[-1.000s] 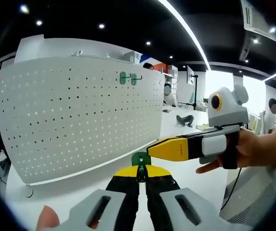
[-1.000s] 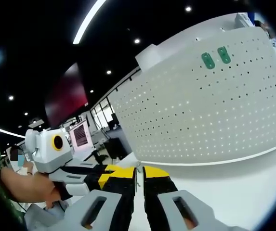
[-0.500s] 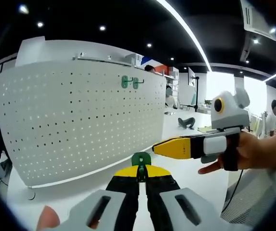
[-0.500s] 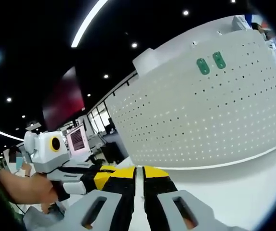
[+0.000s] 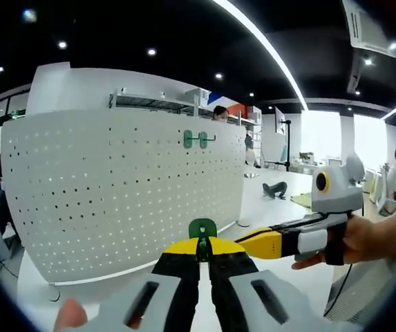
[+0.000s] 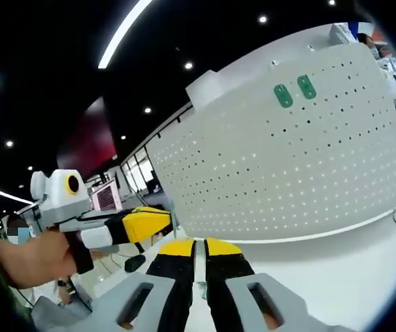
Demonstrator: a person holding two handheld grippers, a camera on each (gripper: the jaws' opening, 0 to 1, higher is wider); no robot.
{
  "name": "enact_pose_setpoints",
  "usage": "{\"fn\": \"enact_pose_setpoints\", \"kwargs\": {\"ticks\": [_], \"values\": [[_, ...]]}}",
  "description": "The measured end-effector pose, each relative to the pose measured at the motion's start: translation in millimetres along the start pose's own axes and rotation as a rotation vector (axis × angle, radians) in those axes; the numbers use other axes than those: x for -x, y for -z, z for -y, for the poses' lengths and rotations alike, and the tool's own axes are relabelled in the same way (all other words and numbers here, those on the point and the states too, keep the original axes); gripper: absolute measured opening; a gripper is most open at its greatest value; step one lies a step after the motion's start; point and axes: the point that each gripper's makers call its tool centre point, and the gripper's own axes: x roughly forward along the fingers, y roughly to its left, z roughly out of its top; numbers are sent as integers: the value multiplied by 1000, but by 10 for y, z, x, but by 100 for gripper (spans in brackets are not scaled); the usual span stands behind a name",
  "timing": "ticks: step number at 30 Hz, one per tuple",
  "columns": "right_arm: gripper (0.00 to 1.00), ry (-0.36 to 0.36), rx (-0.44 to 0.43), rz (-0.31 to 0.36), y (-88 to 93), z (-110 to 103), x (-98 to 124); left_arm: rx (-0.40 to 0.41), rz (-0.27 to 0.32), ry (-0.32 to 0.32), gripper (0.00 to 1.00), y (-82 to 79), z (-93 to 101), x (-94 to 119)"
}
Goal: Insert the hook assembly into the mounting plate slot until the hook locks in place.
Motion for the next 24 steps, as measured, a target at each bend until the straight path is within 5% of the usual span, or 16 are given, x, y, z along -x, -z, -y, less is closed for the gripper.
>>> {"fn": "enact_pose_setpoints", "kwargs": {"ticks": [15, 24], "values": [[4, 18, 18, -17, 41, 52, 14, -29, 87, -23, 3, -470, 52, -119], [3, 19, 38, -29, 64, 47, 2, -33, 133, -71, 3, -793, -86, -192]]}}
